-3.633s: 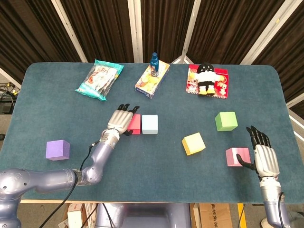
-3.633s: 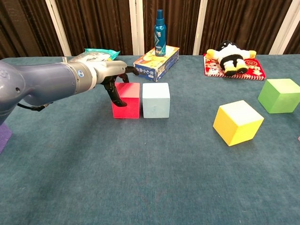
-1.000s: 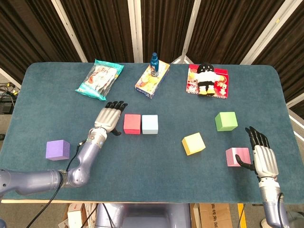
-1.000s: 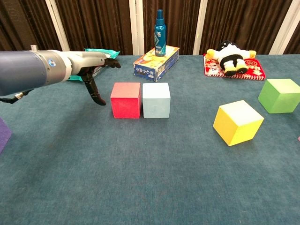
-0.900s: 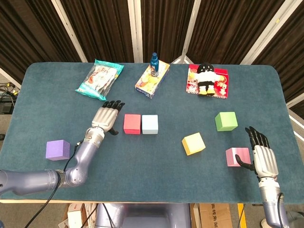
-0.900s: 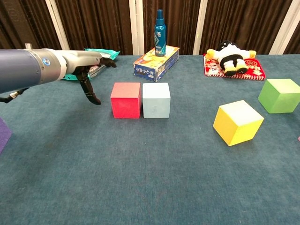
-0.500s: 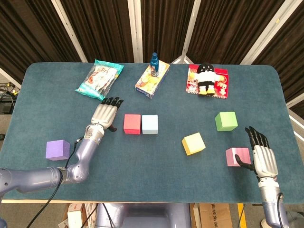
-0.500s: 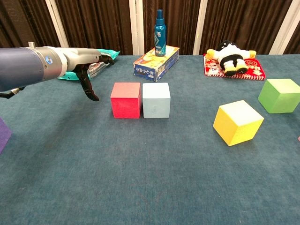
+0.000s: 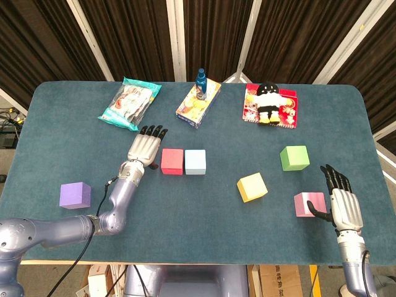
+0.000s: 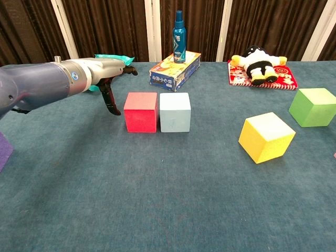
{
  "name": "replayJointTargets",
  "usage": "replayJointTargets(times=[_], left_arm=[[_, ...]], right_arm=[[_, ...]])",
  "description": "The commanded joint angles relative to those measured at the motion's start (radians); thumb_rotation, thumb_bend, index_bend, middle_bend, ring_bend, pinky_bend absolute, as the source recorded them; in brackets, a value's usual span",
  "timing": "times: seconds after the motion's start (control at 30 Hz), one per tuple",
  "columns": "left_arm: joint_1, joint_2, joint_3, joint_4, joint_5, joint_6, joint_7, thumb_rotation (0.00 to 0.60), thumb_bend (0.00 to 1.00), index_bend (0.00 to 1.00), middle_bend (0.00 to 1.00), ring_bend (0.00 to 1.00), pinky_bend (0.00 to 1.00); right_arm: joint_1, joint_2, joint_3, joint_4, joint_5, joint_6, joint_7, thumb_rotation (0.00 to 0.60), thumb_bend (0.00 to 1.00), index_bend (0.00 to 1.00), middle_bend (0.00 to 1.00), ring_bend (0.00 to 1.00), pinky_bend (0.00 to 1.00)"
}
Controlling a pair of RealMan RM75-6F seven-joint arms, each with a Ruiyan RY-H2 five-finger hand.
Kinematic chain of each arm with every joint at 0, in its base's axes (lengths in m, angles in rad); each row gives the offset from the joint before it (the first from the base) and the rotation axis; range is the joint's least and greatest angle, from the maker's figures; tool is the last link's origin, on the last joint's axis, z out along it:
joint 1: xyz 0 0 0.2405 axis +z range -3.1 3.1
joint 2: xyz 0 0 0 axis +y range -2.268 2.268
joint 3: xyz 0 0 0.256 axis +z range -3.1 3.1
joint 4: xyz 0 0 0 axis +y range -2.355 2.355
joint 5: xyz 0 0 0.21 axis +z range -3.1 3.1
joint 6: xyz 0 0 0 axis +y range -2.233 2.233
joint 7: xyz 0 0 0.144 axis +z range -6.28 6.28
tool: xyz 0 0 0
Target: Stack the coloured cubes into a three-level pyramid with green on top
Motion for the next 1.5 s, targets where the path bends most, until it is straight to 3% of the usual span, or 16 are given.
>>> replayJointTargets(times=[0.03,0.77,1.5], left_arm=[[-0.002,-0.017,-0.007,0.022,0.009,-0.006,-0.009,0.6,0.2,0.0,0.01,0.0,0.02],[-0.008,-0.072,-0.031,0.076,0.051,-0.034,-0.023,0.6,0.2,0.0,0.01,0.0,0.02],[0.039,0.008,-0.037,-0.027,0.062,-0.002,-0.037,0.6,0.2,0.0,0.01,0.0,0.02]], right_arm=[[0.0,0.0,0.0,0.0,0.001,0.0,0.0,0.6,0.34,0.0,0.0,0.0,0.0],[0.001,-0.001,0.002,-0.001,0.01,-0.005,-0.006,0.6,0.34,0.0,0.0,0.0,0.0],[0.0,0.0,-0.002,-0.005,0.005,-0.002,-0.008,0.6,0.34,0.0,0.0,0.0,0.0]])
